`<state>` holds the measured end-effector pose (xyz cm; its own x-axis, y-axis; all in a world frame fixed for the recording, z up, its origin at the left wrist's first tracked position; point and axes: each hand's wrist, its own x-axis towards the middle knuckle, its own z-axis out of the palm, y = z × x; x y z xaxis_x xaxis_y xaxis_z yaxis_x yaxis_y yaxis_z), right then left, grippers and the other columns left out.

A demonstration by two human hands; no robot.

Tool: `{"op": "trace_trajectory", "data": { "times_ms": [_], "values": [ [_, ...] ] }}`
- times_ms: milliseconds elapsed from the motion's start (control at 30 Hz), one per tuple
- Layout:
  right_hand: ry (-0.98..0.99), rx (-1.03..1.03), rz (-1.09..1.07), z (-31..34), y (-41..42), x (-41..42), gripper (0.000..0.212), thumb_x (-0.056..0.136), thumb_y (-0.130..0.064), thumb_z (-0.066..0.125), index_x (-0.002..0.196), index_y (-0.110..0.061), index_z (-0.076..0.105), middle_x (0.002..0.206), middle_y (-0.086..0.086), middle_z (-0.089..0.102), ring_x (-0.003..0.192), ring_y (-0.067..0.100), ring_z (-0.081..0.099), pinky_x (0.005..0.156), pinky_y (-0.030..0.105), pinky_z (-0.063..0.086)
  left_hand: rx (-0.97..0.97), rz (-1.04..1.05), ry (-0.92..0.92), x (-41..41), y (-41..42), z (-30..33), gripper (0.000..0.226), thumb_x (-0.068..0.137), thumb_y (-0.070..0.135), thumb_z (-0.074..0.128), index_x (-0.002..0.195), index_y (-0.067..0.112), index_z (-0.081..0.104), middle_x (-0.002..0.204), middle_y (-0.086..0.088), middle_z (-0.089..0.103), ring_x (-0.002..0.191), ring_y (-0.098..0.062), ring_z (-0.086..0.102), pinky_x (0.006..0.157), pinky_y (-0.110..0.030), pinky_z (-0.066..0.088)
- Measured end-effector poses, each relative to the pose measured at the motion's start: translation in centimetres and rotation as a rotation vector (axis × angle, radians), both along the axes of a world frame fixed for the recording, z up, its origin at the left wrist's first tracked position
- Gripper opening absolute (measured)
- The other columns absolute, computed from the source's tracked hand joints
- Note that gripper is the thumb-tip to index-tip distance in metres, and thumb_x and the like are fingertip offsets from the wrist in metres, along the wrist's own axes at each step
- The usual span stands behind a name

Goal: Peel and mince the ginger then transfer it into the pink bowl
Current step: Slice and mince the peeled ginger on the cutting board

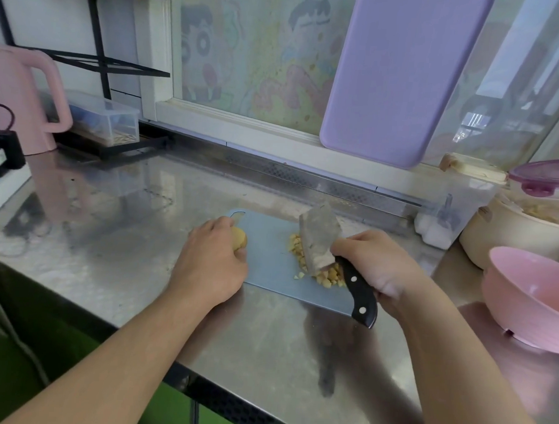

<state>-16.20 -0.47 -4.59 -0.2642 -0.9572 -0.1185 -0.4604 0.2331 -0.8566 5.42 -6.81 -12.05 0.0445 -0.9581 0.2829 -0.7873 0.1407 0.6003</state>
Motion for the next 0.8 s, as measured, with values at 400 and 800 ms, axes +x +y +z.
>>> {"op": "trace_trajectory", "data": {
  "times_ms": [400, 800],
  "values": [
    [-0.156, -0.072, -0.016, 0.1, 0.1, 0.1, 0.037, 0.092, -0.008, 0.060, 0.057, -0.013, 0.048, 0.042, -0.002, 0.049, 0.035, 0.016, 0.042, 0.049, 0.026, 0.029, -0.053, -0.117, 0.101, 0.1, 0.1, -0.4, 0.060, 0.094, 0.026, 0.068, 0.151, 0.023, 0.048, 0.147, 0.006, 0.053, 0.136, -0.015, 0.049, 0.116, -0.036, 0.041],
    [0.017, -0.059, 0.177, -1.3, 0.1, 2.5, 0.038, 0.095, -0.011, 0.052, 0.058, -0.008, 0.055, 0.048, 0.011, 0.059, 0.053, 0.029, 0.053, 0.057, 0.036, 0.040, -0.057, -0.184, 0.114, -0.2, 0.4, -0.3, 0.044, 0.095, 0.042, 0.069, 0.134, 0.026, 0.061, 0.130, 0.016, 0.049, 0.105, -0.004, 0.060, 0.095, -0.030, 0.049]
  ]
}}
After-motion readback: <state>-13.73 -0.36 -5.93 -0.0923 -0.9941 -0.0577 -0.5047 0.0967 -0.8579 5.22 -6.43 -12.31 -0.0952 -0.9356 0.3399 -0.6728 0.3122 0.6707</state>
